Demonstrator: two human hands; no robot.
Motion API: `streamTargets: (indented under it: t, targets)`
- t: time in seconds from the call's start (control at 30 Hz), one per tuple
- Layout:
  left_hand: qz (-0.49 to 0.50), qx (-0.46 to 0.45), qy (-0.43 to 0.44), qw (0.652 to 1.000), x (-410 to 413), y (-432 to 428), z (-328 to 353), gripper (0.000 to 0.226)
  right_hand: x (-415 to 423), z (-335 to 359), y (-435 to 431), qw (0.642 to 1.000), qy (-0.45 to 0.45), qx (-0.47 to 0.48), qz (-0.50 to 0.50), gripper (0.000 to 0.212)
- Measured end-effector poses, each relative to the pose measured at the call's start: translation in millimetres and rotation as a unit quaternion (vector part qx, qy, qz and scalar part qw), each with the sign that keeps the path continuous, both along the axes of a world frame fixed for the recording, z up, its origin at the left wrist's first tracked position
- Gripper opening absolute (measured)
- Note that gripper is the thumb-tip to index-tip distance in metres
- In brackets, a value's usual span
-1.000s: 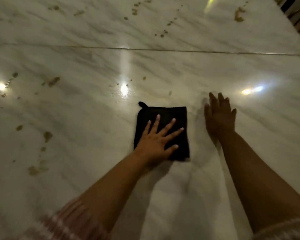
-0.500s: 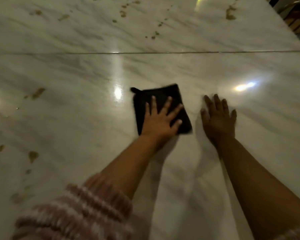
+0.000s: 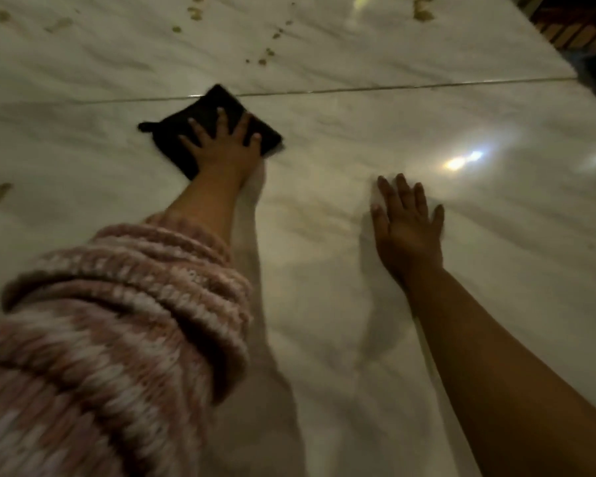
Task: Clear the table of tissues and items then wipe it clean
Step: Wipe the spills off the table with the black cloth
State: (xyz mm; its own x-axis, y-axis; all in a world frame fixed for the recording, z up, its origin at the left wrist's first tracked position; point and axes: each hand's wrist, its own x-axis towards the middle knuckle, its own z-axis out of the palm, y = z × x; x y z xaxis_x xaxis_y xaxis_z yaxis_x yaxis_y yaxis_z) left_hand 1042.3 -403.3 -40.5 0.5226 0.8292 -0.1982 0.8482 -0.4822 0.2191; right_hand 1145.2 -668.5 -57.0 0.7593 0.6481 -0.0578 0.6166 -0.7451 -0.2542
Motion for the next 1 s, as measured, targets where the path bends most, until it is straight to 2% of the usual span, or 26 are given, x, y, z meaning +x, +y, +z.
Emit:
streamTargets:
  t: [0.1, 0.23, 0.43, 0.57, 0.77, 0.87, 0.93, 1.0]
  targets:
    - [-0.096, 0.015, -0.007, 0.995, 12.5, -68.4, -1.0, 0.054, 0.5, 0.4, -0.9, 0.999, 0.031, 0.043, -0.009, 0.051]
    - [-0.133, 0.026, -0.009, 0.991, -29.3, -134.6, -1.2, 0.054, -4.5, 11.7, -9.2, 0.980, 0.108, 0.167, -0.001, 0.053]
    - [-0.140, 0.008, -0.013, 0.990, -113.0, -242.2, -0.5, 0.054, -69.3, 22.9, -71.9, 0.977, 0.073, 0.197, -0.028, 0.051]
    - [-0.136, 0.006, 0.001, 0.991, -167.3, -320.6, -1.1, 0.055, -130.6, 23.1, -145.8, 0.982, 0.101, 0.152, 0.041, 0.052]
    - [-0.106, -0.002, 0.008, 0.994, -252.4, -416.2, -2.7, 0.053, -201.7, 14.8, -253.1, 0.984, 0.098, 0.065, 0.134, 0.058]
    - [-0.080, -0.013, 0.004, 0.997, -288.6, -445.5, -2.8, 0.063, -220.7, 13.5, -279.4, 0.980, 0.087, 0.022, 0.177, 0.069]
    - [-0.074, -0.018, 0.008, 0.997, -311.7, -459.9, -2.2, 0.072, -230.6, 17.1, -285.7, 0.976, 0.085, 0.000, 0.201, 0.066]
    - [-0.059, -0.024, 0.005, 0.998, -332.8, -467.1, -2.8, 0.071, -240.2, 23.3, -285.8, 0.972, 0.088, -0.015, 0.219, 0.062]
